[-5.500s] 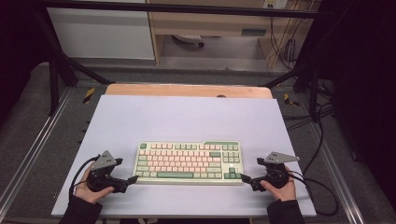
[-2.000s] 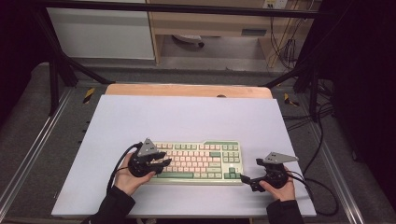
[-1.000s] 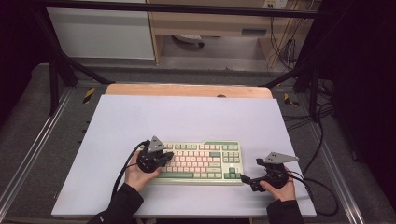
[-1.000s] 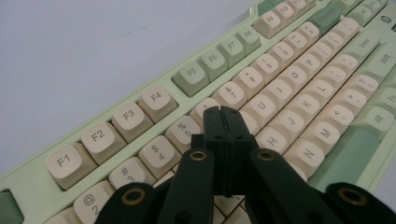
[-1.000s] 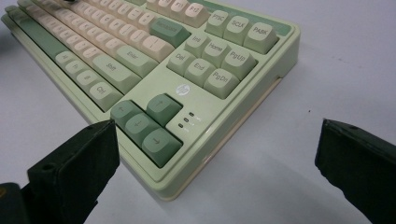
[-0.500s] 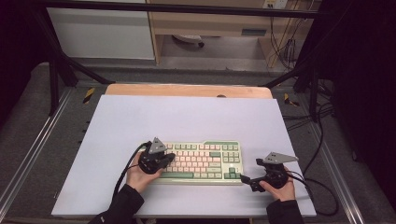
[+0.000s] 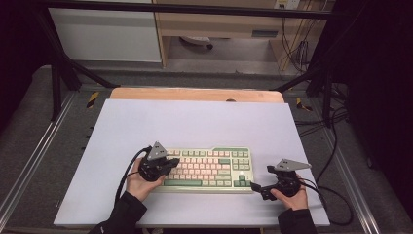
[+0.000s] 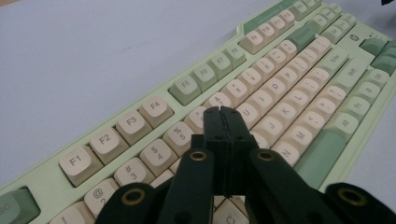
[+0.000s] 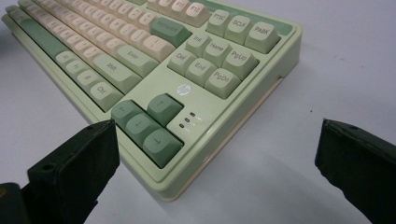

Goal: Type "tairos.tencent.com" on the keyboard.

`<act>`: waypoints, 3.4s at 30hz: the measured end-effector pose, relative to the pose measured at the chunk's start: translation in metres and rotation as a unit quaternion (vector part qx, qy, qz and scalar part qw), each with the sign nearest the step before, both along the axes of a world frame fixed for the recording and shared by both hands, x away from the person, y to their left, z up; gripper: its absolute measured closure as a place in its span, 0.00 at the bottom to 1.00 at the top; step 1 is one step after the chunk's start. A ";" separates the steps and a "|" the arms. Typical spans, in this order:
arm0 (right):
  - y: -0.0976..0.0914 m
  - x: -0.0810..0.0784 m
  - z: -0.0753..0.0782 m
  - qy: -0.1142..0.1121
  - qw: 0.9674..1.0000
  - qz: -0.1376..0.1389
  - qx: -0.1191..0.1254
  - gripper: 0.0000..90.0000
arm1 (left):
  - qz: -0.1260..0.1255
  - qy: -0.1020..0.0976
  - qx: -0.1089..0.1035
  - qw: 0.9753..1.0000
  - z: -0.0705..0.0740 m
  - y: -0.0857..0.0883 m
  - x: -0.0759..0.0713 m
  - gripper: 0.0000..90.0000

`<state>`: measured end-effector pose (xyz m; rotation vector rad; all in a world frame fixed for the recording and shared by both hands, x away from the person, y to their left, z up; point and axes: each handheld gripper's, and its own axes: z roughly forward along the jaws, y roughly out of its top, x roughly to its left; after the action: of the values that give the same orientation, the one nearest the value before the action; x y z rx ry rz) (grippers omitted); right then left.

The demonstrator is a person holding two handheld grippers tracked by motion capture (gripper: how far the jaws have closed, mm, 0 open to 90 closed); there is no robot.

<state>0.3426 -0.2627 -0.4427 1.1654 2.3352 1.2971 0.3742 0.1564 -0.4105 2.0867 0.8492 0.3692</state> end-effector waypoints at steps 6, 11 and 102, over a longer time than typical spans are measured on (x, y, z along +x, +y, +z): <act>0.000 0.000 0.000 0.000 1.000 0.000 -0.001 0.01 | -0.003 -0.001 0.000 1.000 0.003 0.004 -0.002 1.00; 0.000 0.000 0.000 0.000 1.000 -0.001 0.001 0.01 | -0.006 -0.003 0.000 1.000 0.006 0.008 -0.006 1.00; 0.012 0.000 0.009 -0.009 1.000 0.003 0.004 0.00 | 0.019 0.004 0.003 1.000 -0.010 0.069 -0.022 1.00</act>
<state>0.3422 -0.2505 -0.4336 1.1449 2.3256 1.3139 0.3524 0.2250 -0.4208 2.0814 0.8951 0.3842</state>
